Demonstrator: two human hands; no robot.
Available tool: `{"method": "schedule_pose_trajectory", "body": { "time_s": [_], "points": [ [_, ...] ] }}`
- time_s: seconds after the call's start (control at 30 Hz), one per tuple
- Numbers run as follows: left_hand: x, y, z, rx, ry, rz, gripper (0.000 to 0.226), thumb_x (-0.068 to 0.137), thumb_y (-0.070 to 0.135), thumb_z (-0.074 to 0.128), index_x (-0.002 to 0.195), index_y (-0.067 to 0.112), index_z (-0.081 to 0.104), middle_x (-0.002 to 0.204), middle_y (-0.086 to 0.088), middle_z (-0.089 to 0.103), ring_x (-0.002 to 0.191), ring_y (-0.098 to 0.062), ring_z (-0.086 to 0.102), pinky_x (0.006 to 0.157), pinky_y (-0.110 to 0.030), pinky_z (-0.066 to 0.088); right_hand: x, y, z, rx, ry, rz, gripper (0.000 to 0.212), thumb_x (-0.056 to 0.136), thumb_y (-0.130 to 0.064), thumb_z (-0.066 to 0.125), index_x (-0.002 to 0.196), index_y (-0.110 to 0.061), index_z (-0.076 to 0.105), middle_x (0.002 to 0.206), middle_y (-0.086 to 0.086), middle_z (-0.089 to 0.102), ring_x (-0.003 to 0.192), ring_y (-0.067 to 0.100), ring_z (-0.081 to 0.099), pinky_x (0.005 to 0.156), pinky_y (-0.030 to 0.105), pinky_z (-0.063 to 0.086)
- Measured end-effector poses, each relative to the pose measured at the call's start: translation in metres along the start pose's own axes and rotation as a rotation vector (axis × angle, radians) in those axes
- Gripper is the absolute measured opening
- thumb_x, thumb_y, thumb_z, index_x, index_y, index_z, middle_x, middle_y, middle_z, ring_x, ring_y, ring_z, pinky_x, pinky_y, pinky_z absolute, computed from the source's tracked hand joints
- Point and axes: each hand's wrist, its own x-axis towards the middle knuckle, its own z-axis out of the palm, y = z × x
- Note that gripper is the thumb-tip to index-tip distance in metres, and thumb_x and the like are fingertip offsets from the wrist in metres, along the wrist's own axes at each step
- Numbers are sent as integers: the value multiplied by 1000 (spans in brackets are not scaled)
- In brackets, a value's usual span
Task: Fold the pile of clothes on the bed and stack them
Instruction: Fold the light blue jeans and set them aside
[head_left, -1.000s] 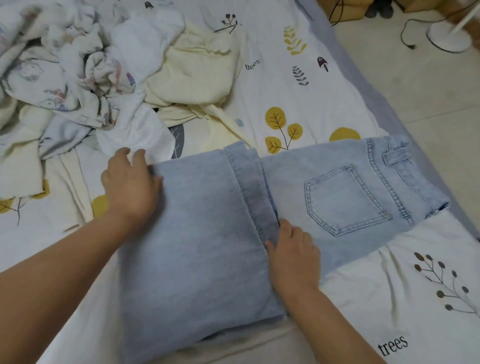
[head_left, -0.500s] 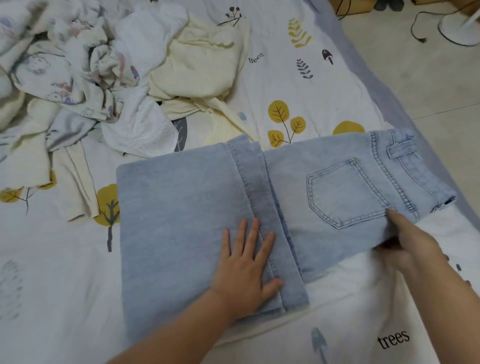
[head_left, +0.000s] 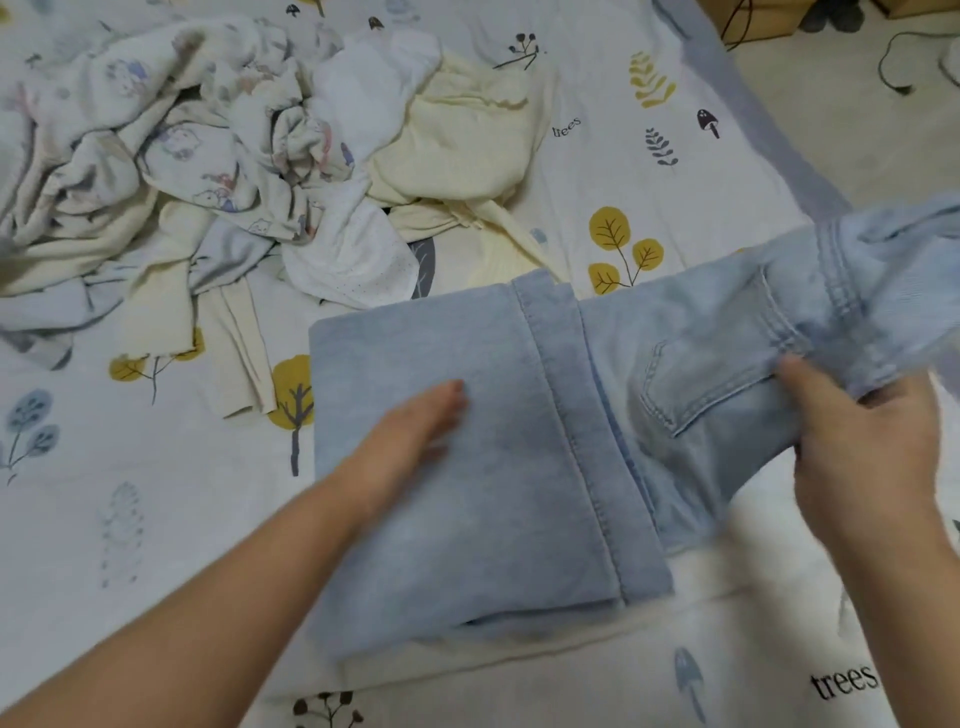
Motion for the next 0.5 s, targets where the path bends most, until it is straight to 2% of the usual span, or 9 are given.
{"method": "schedule_pose_trajectory", "body": {
  "time_s": [0.1,0.17,0.2,0.27,0.3,0.37,0.4,0.47,0.5],
  "points": [
    [4,21,-32,-311,-21,-40,45,98,43,27,131,21,48,119,0,61,101,-17,58,85,-33,43,-49,-5,25,-239,-95,-232,30,75,-12,62,99,-25,48,79,-32,61,72,-20,53,64,-2,40],
    [3,29,-49,-474,-51,-75,57,94,56,25,133,21,48,122,-3,61,102,-21,61,85,-37,45,-79,4,42,-384,-197,-317,34,70,-11,58,89,-35,42,63,-24,61,57,-10,50,54,-2,35],
    [2,30,-57,-542,-86,-96,65,90,63,24,134,21,48,126,-7,60,106,-25,61,87,-42,47,-92,11,49,-431,-262,-371,36,68,-6,56,92,-31,48,64,-15,64,58,-2,50,56,1,36],
    [-1,31,-68,-642,-173,-115,83,81,75,24,128,16,58,125,-12,61,111,-30,61,87,-46,53,-114,27,64,-509,-392,-469,45,65,6,50,107,-5,63,93,13,70,80,15,63,74,19,48],
    [-3,30,-70,-664,-189,-116,86,76,78,26,116,15,67,119,-13,65,108,-29,63,80,-44,56,-124,37,71,-591,-465,-534,42,64,8,50,102,4,66,102,19,68,86,25,66,76,32,52],
    [-6,23,-70,-620,-109,-107,70,67,75,41,89,20,78,102,-11,72,93,-26,69,64,-39,58,-137,53,80,-880,-632,-628,32,65,5,51,91,1,70,108,19,68,93,31,68,74,48,56],
    [-6,17,-69,-544,-28,-103,54,68,65,52,84,20,77,96,-11,73,86,-24,71,61,-37,58,-141,61,83,-1025,-786,-596,35,70,1,47,98,-1,69,117,19,64,104,32,64,83,52,52],
    [-4,5,-64,-275,87,-105,32,75,34,68,99,14,70,103,-14,71,85,-26,70,67,-36,58,-143,70,86,-1202,-1069,-468,51,84,-8,44,135,-5,44,150,17,30,139,32,28,111,53,21],
    [-2,1,-63,-149,159,-89,32,77,18,72,107,10,65,106,-15,69,87,-26,69,73,-37,57,-142,72,84,-1203,-1175,-384,59,90,-18,46,145,-12,28,157,10,13,145,27,8,115,51,3]
  ]
}}
